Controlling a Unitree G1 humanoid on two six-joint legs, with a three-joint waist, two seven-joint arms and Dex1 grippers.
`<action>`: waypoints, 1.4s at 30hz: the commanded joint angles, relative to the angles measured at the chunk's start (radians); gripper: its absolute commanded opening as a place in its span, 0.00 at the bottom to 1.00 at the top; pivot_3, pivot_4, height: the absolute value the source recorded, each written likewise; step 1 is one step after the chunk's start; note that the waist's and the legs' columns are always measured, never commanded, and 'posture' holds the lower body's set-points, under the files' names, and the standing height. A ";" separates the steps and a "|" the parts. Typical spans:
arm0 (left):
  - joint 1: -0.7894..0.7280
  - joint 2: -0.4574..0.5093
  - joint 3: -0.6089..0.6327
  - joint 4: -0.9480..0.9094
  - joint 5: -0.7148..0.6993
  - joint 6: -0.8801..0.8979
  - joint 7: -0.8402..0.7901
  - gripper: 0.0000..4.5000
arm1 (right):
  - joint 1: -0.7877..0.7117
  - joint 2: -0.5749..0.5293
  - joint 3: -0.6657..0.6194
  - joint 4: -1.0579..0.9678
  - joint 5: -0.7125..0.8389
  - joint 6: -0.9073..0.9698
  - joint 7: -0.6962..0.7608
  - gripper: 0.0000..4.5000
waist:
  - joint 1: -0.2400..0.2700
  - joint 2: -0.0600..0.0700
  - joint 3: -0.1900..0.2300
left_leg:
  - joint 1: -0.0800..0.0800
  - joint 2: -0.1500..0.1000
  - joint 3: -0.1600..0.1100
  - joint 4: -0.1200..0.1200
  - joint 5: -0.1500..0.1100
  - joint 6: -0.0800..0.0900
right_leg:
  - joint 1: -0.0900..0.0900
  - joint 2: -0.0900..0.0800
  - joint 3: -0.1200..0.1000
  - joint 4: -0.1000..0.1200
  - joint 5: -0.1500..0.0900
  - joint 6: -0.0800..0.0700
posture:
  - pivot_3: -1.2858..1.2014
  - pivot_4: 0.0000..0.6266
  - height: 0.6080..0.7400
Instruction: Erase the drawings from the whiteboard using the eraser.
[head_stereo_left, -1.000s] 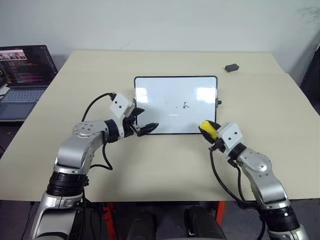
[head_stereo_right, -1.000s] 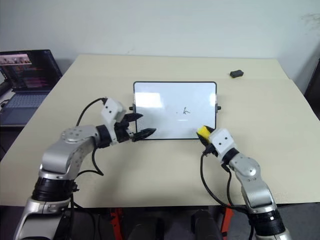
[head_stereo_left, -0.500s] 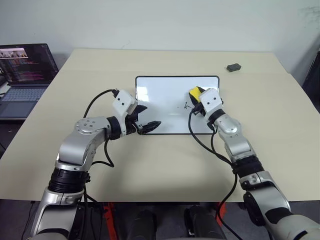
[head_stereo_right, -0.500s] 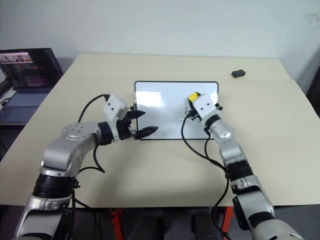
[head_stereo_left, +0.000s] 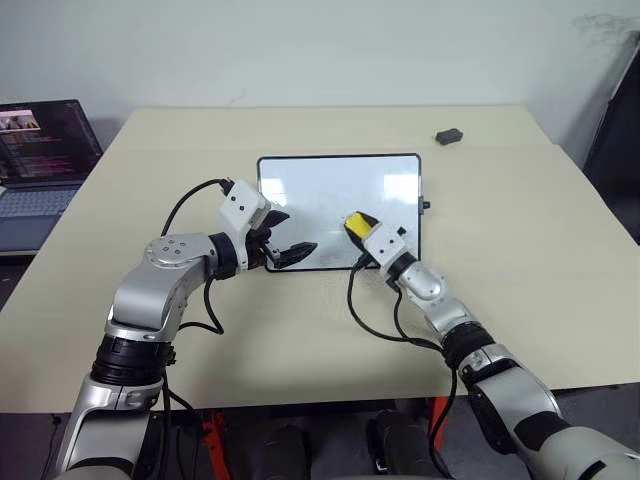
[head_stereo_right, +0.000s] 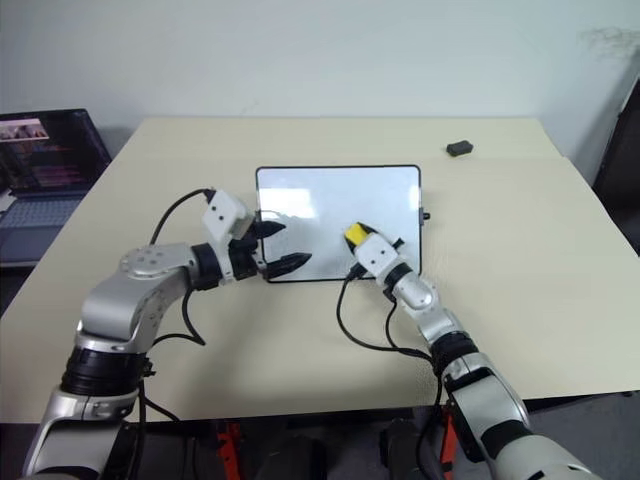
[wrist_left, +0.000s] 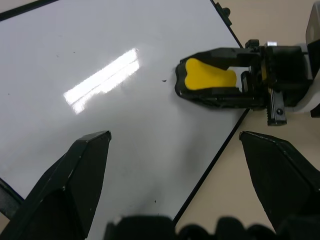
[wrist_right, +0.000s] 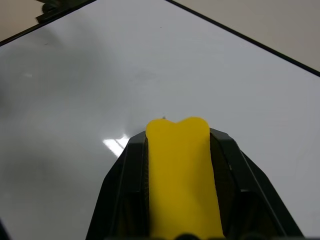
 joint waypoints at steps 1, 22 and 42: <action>-0.004 0.019 0.027 0.004 0.009 -0.008 0.005 1.00 | -0.016 -0.009 -0.014 0.049 -0.006 0.011 -0.021 0.28 | 0.000 0.000 0.000 | 0.000 0.000 0.000 0.000 0.000 0.000 | 0.000 0.000 0.000 0.000 0.000 0.001 | 0.52 0.24 1.00; 0.051 0.061 0.063 0.022 0.029 -0.006 0.026 1.00 | -0.123 0.087 -0.070 0.073 0.032 0.037 -0.073 0.28 | -0.006 0.000 0.000 | -0.004 0.000 -0.001 -0.002 0.001 0.000 | -0.004 0.000 -0.001 -0.001 0.000 0.000 | 0.52 0.24 1.00; 0.056 0.057 0.072 0.015 0.024 -0.007 0.034 1.00 | -0.055 0.064 -0.002 -0.217 0.053 -0.106 0.039 0.27 | -0.008 0.001 0.001 | -0.010 0.000 -0.002 -0.002 0.000 0.000 | -0.009 -0.001 -0.001 -0.002 0.000 0.000 | 0.52 0.24 1.00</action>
